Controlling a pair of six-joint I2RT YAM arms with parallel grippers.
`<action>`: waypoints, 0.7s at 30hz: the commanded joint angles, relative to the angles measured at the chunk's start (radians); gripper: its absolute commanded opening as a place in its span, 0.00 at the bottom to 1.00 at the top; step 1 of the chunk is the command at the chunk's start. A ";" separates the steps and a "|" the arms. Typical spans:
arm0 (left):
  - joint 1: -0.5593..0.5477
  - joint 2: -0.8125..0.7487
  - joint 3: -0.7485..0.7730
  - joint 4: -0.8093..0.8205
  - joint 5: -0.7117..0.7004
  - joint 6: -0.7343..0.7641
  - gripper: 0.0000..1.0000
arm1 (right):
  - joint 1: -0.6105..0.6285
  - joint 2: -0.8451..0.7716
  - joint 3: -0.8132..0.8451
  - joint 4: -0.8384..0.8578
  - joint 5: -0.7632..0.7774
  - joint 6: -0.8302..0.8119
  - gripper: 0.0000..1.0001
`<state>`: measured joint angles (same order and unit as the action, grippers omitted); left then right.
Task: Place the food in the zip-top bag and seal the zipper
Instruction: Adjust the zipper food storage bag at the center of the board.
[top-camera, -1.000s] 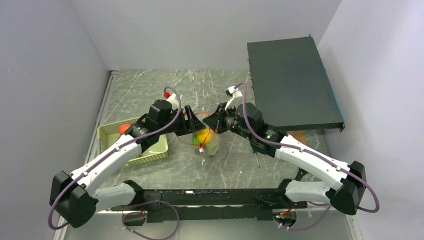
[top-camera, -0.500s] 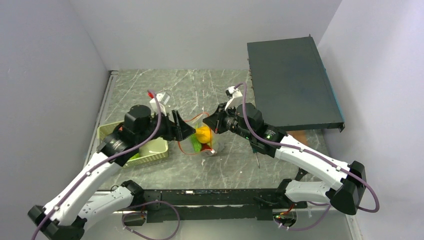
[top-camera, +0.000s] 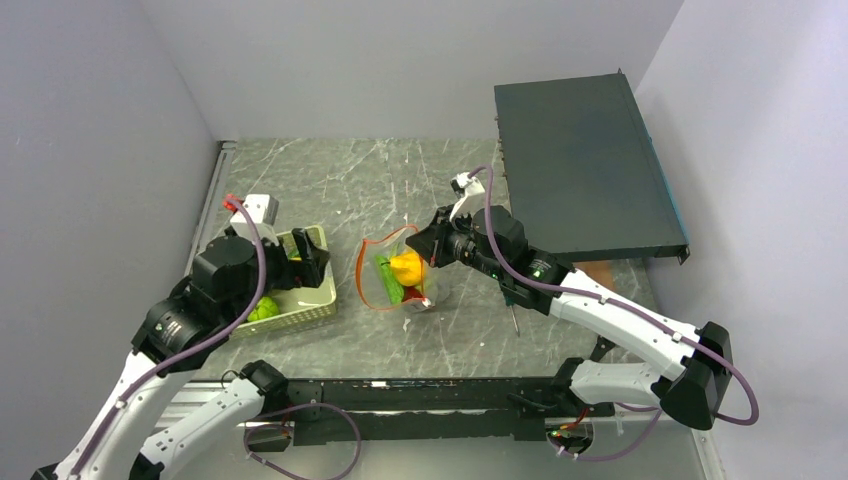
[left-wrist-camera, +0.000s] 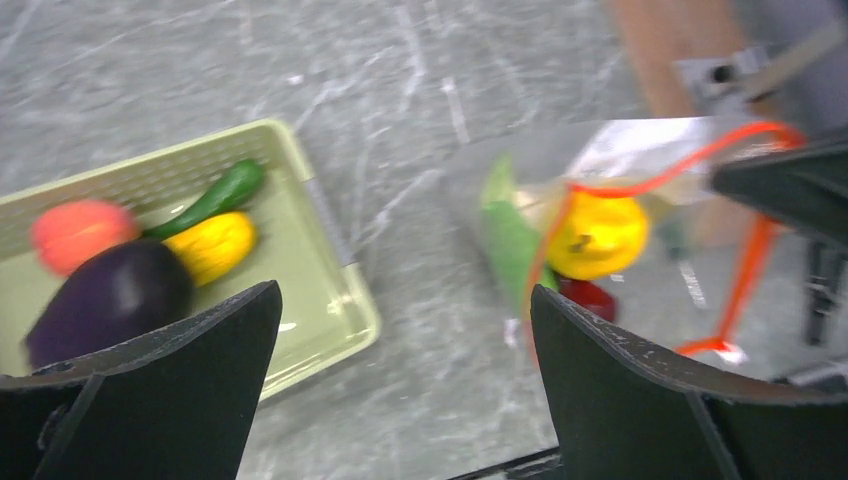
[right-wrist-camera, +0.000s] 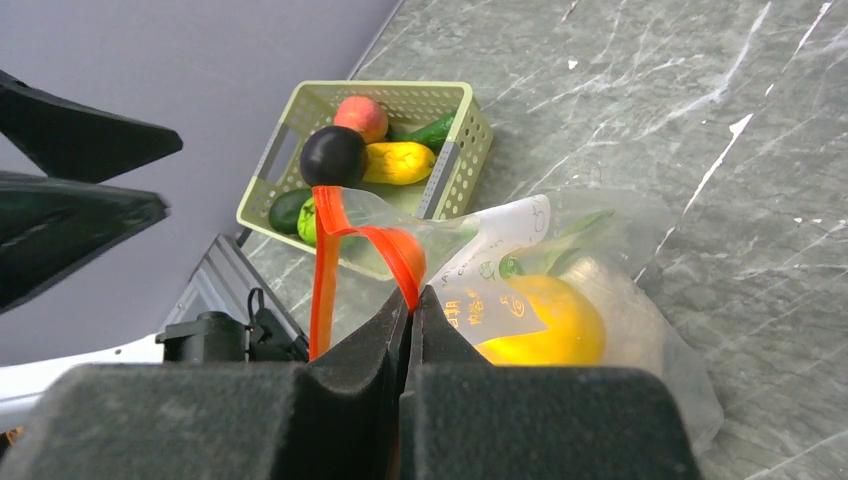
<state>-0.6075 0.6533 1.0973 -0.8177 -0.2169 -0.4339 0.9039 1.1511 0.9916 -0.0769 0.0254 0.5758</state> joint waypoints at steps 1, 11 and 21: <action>0.052 0.025 -0.053 -0.074 -0.206 0.052 1.00 | 0.002 -0.024 0.013 0.050 0.022 -0.003 0.00; 0.431 0.154 -0.177 -0.030 0.156 -0.019 1.00 | 0.001 -0.040 0.023 0.023 0.037 -0.009 0.00; 0.763 0.316 -0.134 -0.023 0.498 0.016 0.99 | 0.001 -0.086 0.067 -0.058 0.126 -0.077 0.00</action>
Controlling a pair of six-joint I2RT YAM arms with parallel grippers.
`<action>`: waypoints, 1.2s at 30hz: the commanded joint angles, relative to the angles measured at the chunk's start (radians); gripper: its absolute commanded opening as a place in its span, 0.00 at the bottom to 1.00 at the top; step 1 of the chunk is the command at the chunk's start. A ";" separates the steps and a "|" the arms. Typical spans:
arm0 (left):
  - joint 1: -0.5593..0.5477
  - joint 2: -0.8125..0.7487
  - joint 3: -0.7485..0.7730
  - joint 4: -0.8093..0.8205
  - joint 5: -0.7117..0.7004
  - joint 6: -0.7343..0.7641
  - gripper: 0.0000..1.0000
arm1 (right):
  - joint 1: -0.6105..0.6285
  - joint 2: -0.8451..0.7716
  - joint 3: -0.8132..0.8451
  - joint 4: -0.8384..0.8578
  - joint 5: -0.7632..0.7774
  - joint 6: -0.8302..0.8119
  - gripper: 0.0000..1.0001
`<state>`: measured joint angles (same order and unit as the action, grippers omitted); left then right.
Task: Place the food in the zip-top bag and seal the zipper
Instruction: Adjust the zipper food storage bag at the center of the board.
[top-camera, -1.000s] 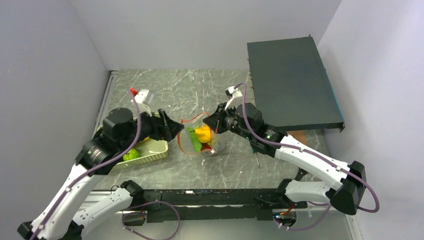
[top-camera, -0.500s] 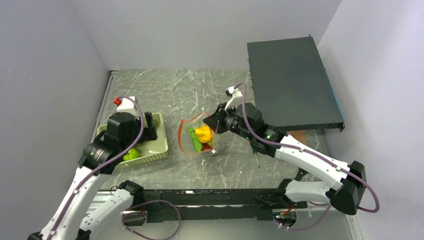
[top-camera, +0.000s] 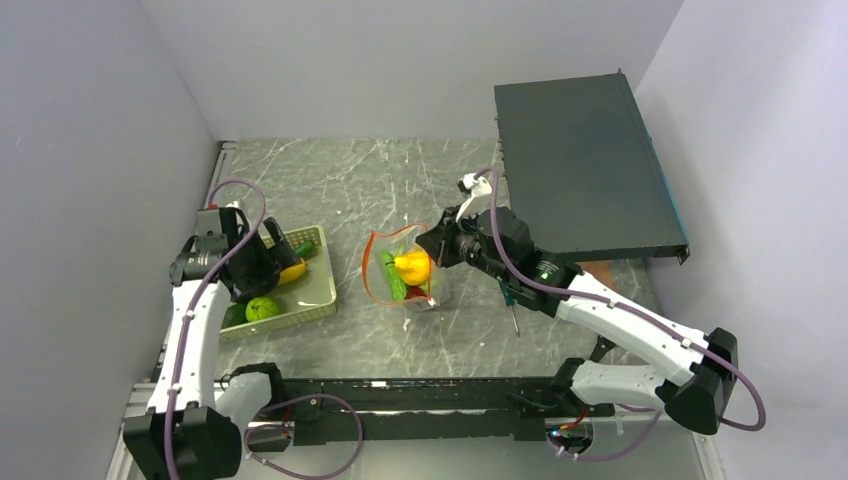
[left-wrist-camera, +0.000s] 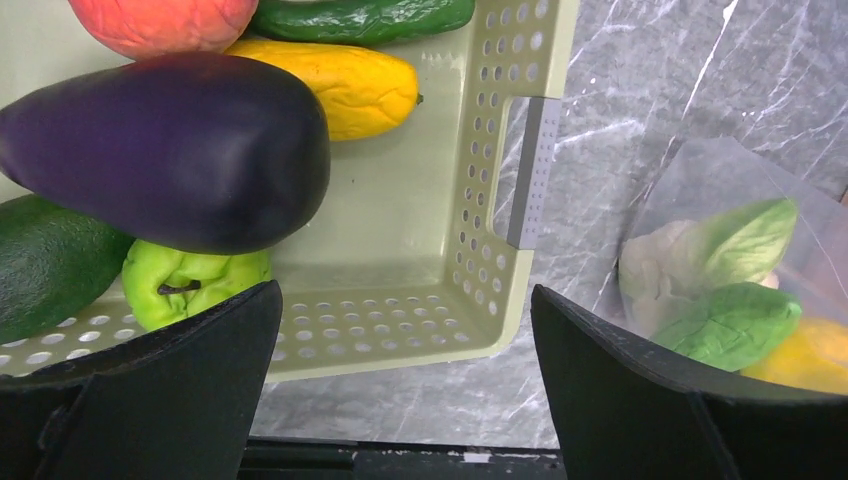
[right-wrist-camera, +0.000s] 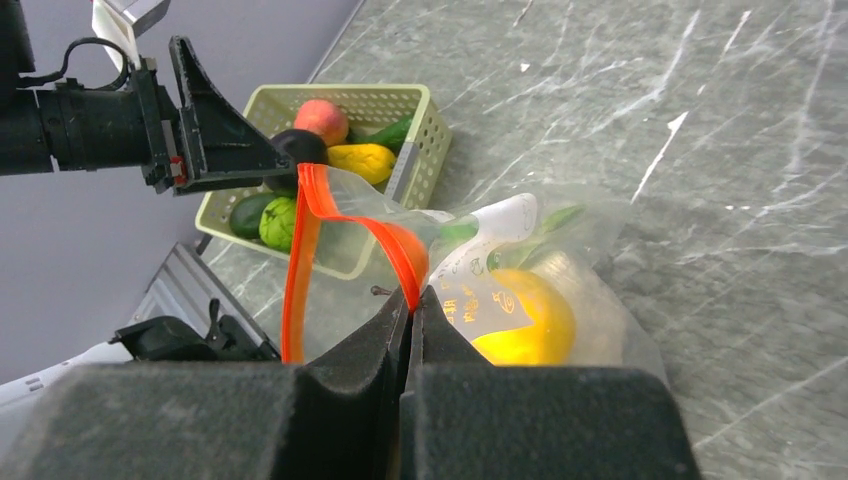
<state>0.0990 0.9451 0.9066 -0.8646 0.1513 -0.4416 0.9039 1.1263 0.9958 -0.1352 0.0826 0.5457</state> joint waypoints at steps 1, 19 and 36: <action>0.063 0.026 0.066 0.015 0.100 0.035 0.99 | 0.000 -0.069 0.066 -0.010 0.087 -0.057 0.00; 0.069 -0.091 -0.094 0.175 -0.094 0.178 0.97 | 0.013 0.165 0.015 0.167 -0.137 0.084 0.00; 0.069 -0.166 -0.138 0.258 -0.033 0.195 0.96 | 0.021 0.216 0.072 0.112 -0.131 0.092 0.00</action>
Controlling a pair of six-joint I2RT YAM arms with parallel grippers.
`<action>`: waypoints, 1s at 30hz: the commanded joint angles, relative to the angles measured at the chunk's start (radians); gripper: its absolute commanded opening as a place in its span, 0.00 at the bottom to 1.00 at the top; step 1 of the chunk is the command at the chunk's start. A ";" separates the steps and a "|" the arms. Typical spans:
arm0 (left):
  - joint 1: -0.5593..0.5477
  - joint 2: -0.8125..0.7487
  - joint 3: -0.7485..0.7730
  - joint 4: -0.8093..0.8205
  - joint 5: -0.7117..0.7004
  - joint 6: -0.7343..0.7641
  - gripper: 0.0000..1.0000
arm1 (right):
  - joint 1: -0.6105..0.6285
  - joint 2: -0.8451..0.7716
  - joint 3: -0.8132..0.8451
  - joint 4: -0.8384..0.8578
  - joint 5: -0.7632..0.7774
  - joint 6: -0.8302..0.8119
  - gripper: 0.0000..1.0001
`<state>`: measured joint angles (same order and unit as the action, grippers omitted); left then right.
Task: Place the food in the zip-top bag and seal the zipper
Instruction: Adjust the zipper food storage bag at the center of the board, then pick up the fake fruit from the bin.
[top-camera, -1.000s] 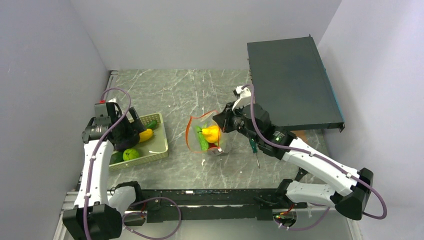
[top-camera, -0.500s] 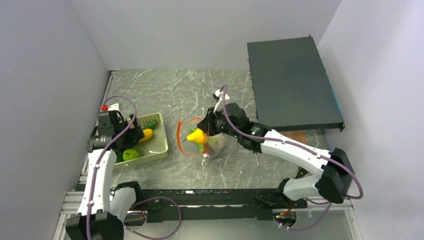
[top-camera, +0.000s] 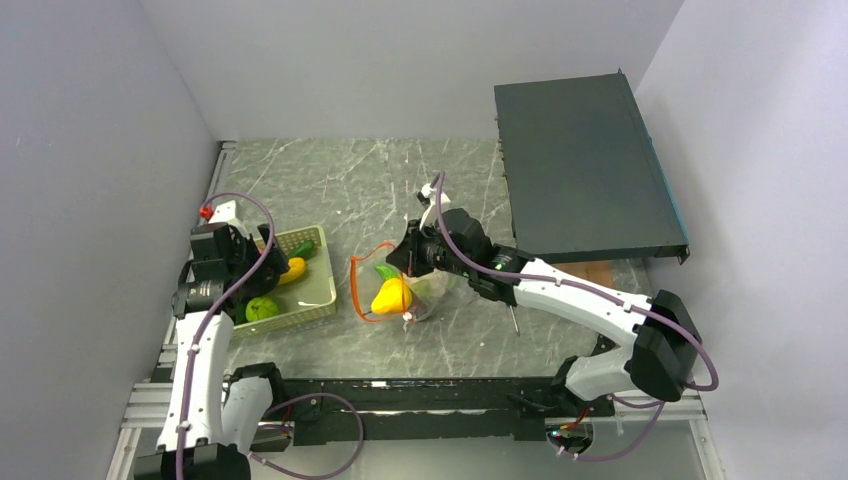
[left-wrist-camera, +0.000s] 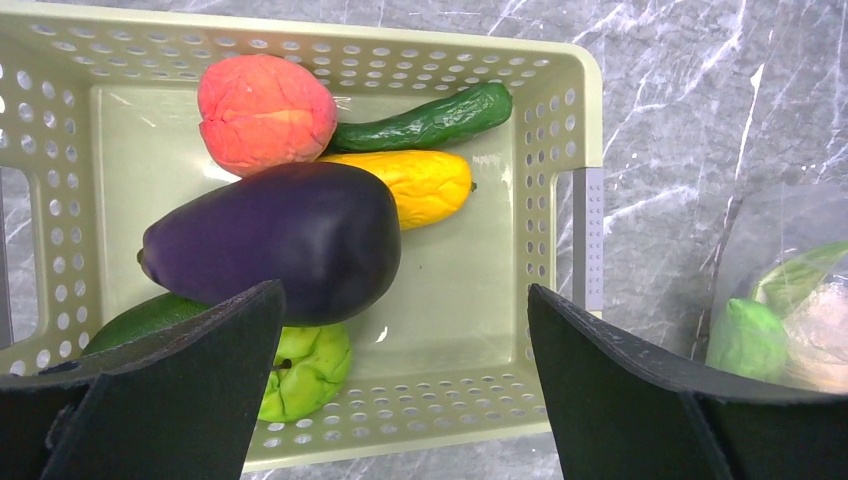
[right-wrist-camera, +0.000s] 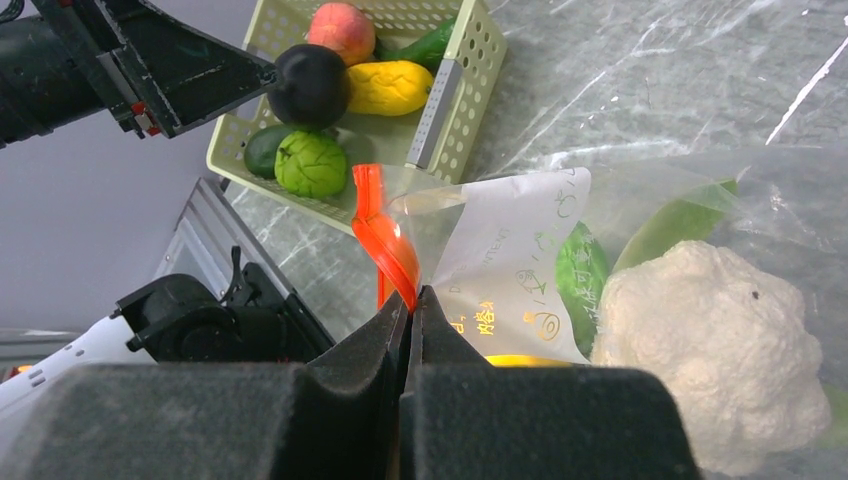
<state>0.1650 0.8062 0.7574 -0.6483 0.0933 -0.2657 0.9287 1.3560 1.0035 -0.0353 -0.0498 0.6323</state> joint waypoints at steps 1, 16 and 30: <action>0.004 -0.029 0.011 0.042 0.024 0.020 0.96 | -0.002 -0.018 0.071 0.004 0.005 0.006 0.00; 0.021 -0.030 0.014 0.050 0.043 0.030 0.95 | -0.086 -0.098 0.142 -0.041 0.027 0.031 0.00; 0.034 0.004 0.015 0.047 0.045 0.036 0.93 | -0.216 -0.081 0.167 -0.103 -0.046 -0.002 0.00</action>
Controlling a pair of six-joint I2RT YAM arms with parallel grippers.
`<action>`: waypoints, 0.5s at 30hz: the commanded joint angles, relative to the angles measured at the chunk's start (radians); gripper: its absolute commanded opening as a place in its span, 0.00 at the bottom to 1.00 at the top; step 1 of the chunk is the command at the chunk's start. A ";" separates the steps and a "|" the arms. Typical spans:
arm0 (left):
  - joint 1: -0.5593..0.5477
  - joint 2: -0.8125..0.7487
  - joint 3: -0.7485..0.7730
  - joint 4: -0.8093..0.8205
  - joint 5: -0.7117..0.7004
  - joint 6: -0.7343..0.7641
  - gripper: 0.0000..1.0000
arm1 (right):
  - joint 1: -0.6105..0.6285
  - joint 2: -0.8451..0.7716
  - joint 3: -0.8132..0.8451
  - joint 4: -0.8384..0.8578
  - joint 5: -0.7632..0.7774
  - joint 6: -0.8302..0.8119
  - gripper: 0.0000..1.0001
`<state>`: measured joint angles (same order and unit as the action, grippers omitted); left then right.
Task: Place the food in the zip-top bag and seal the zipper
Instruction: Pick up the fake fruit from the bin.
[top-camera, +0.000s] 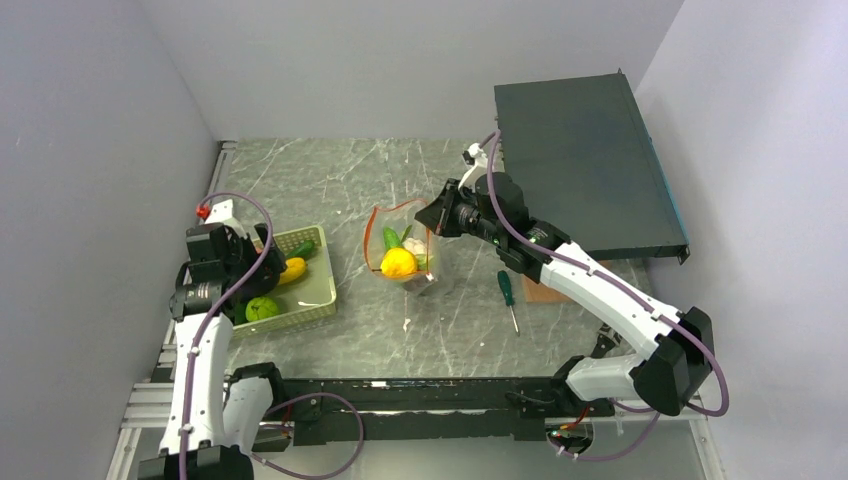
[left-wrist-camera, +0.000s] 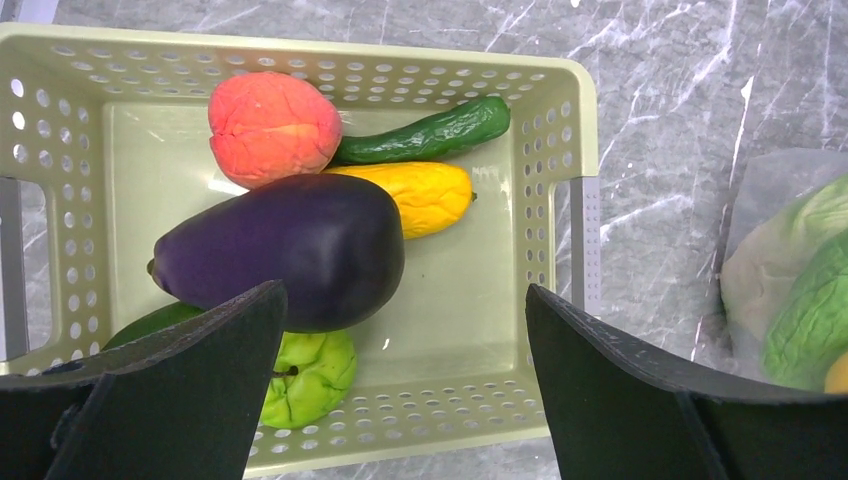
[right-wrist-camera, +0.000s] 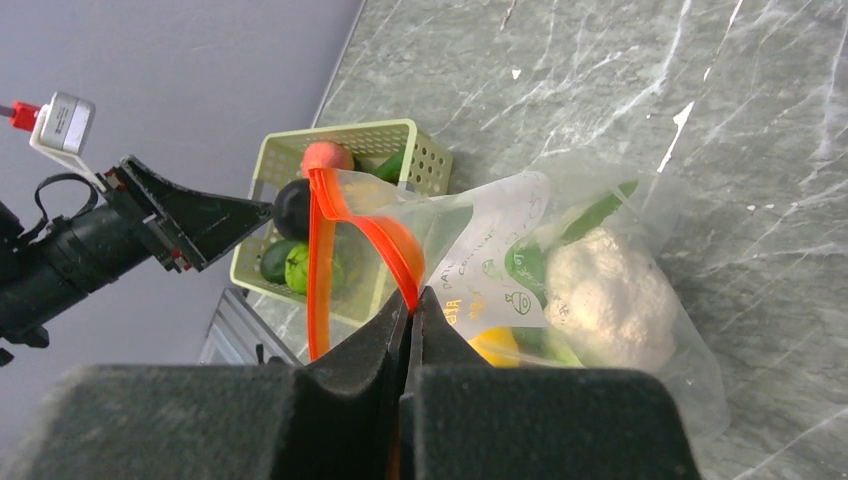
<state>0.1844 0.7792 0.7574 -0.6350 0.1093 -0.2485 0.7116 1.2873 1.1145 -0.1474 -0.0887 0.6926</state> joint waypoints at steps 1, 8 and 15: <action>0.015 0.046 0.017 0.033 0.041 0.021 0.92 | 0.003 -0.015 0.052 0.009 -0.002 -0.074 0.00; 0.006 0.159 0.040 0.011 0.132 -0.034 0.64 | 0.002 -0.020 0.039 0.014 -0.015 -0.097 0.00; -0.043 0.073 0.084 -0.132 -0.213 -0.342 0.73 | 0.003 -0.047 0.020 0.018 -0.055 -0.069 0.00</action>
<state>0.1513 0.9302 0.7837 -0.7036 0.0872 -0.3981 0.7124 1.2861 1.1191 -0.1650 -0.1108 0.6216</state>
